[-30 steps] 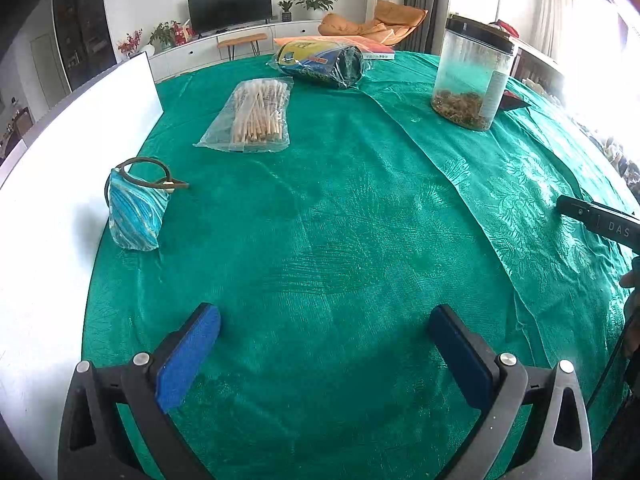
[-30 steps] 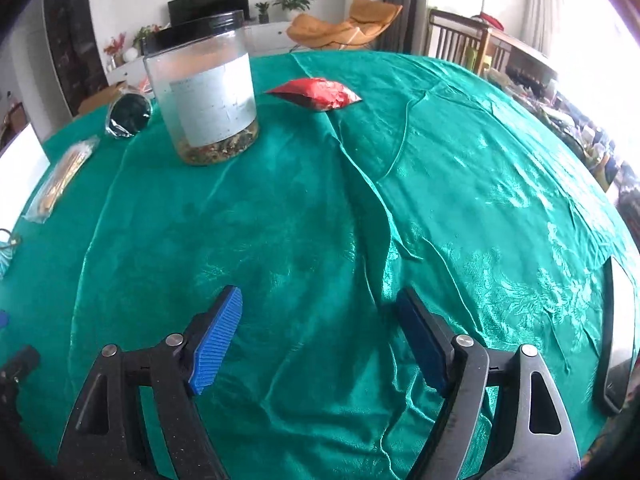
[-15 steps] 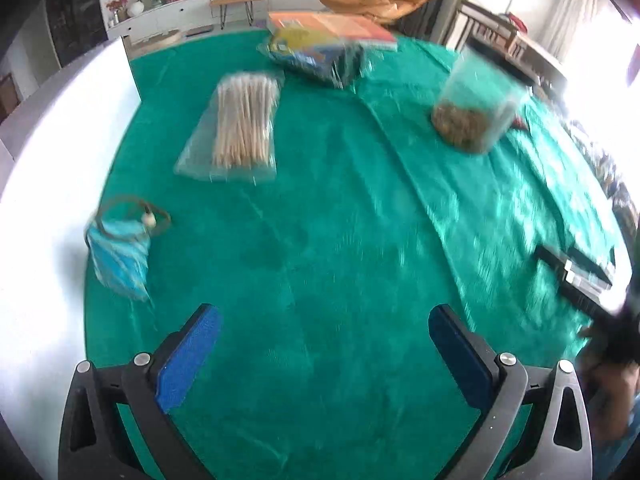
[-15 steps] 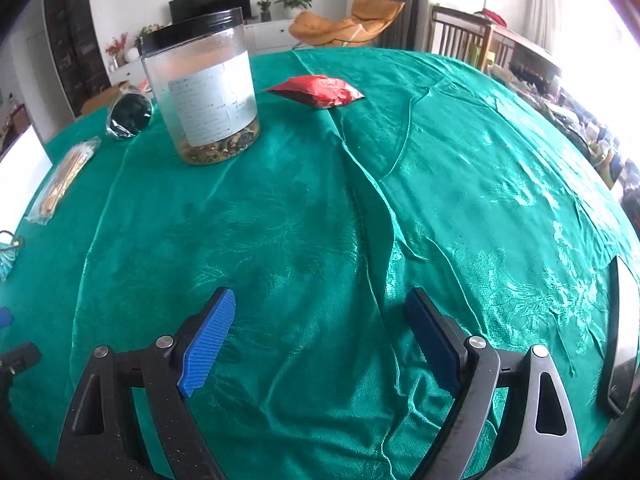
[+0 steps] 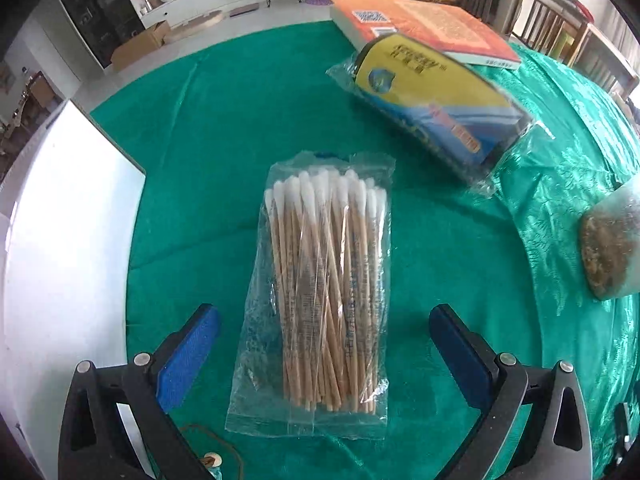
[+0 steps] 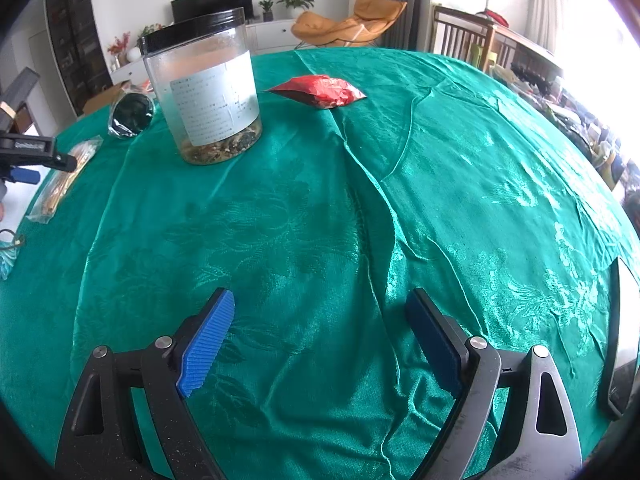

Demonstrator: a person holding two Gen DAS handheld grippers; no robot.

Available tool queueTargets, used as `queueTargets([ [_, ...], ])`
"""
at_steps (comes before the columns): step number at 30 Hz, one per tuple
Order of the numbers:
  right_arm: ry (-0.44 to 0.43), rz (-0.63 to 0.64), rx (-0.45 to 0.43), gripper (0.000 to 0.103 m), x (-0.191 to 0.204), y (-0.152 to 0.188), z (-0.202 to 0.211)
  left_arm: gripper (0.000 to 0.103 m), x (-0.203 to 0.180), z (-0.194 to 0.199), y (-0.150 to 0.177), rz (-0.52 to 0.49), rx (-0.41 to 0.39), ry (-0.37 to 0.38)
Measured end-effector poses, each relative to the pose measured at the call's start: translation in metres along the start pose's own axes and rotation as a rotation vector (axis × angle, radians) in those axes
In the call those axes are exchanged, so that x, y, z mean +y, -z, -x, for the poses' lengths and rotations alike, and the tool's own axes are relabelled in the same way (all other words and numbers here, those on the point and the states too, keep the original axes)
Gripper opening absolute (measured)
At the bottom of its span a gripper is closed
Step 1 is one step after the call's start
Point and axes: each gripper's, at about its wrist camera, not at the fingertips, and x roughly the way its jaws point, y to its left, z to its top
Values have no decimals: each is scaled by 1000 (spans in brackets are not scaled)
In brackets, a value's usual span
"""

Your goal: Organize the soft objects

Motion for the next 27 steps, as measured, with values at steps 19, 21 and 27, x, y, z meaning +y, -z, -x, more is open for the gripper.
queueTargets([
  [19,-232,-208,232,16,-32,-174,-126,34,-4,61,54,-12,-100,272],
  [21,-195,-210,197,15,-42,-169,-114,34,2,74,58,9,-118,309],
  [27,-131,-106,65,15,-55,-170,-37,34,27,126,72,81,-165,452],
])
